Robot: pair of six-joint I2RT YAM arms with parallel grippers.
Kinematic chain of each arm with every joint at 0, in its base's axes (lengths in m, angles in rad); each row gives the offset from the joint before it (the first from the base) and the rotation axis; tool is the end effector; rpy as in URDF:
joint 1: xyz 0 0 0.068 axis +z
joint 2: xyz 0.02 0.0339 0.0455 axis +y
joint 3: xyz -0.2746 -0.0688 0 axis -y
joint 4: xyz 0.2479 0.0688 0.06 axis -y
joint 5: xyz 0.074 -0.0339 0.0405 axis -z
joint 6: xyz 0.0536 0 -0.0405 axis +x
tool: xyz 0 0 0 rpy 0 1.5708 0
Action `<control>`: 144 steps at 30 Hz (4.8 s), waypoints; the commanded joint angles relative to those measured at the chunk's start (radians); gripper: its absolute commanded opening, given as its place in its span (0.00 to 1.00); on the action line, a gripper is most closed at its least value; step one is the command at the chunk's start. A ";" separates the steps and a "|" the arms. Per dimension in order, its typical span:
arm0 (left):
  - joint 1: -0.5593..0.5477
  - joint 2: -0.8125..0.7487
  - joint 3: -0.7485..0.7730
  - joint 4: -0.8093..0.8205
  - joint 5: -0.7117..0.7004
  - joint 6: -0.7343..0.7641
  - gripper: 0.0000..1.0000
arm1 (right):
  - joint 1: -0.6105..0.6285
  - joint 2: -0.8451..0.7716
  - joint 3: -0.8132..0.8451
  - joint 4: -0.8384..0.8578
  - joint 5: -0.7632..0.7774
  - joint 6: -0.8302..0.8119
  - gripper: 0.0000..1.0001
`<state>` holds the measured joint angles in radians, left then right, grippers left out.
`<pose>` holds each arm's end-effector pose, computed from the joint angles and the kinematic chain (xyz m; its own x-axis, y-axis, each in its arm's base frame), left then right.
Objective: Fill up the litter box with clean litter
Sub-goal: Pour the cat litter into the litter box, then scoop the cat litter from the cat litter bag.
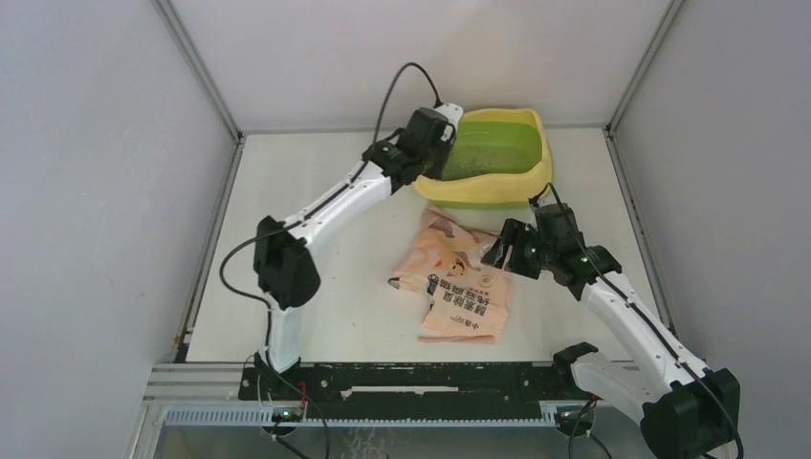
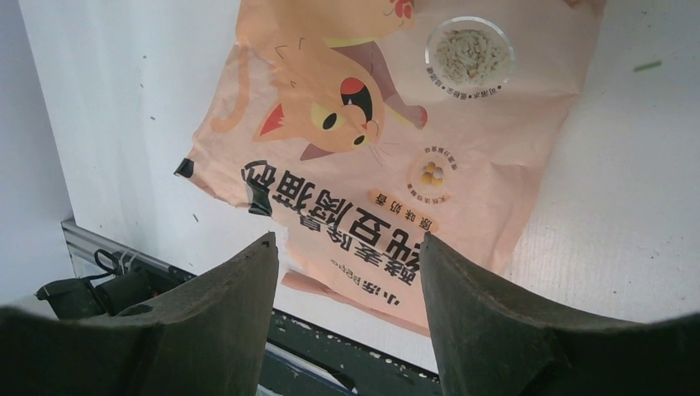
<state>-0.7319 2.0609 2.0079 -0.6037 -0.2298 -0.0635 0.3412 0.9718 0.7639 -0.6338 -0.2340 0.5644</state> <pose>0.3801 -0.3250 0.3255 -0.4860 0.3536 -0.7992 0.4867 0.8691 0.0885 0.1882 0.0800 0.2538 -0.8458 0.2518 -0.4704 -0.0221 0.8643 0.5025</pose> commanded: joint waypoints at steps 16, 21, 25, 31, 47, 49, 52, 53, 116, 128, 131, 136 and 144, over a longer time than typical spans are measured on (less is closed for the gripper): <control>0.115 -1.262 -1.069 0.182 0.488 -0.768 0.03 | 0.073 -0.021 0.087 0.004 0.095 -0.001 0.69; 0.107 -1.556 -1.225 0.049 0.520 -0.892 0.03 | 0.169 -0.021 0.104 -0.032 0.164 0.031 0.69; 0.105 -1.691 -1.342 0.007 0.580 -1.009 0.03 | 0.233 -0.019 0.104 -0.049 0.208 0.065 0.69; 0.106 -1.795 -1.462 -0.085 0.560 -1.063 0.00 | 0.277 -0.026 0.104 -0.067 0.234 0.080 0.69; 0.105 -1.817 -1.606 -0.121 0.637 -1.158 0.00 | 0.249 -0.057 0.020 -0.018 0.245 0.076 0.70; 0.107 -1.794 -1.620 -0.084 0.629 -1.166 0.00 | 0.241 -0.058 0.006 -0.006 0.210 0.078 0.70; 0.106 -1.778 -1.647 -0.008 0.627 -1.193 0.00 | 0.229 -0.056 -0.001 0.002 0.197 0.069 0.70; 0.106 -1.769 -1.650 0.013 0.624 -1.198 0.00 | 0.222 -0.057 -0.002 0.002 0.191 0.065 0.70; -0.091 -1.097 -1.531 0.730 0.181 -1.134 0.00 | 0.202 0.336 -0.102 0.162 0.344 0.113 0.04; -0.128 -0.850 -1.543 0.971 0.153 -1.127 0.00 | 0.263 0.479 -0.158 0.276 0.284 0.130 0.00; -0.128 -0.780 -1.542 1.063 0.155 -1.121 0.00 | 0.274 0.492 -0.162 0.292 0.275 0.132 0.00; -0.127 -0.604 -1.518 1.237 0.217 -1.164 0.00 | 0.284 0.500 -0.168 0.298 0.275 0.126 0.00; -0.129 -0.445 -1.508 1.479 0.268 -1.188 0.00 | 0.284 0.502 -0.191 0.315 0.267 0.123 0.00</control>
<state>-0.8558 1.5616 0.4641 0.7078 -0.0071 -1.2404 0.6071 1.4281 0.6323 -0.2604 0.0620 0.6872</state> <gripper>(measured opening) 0.320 0.004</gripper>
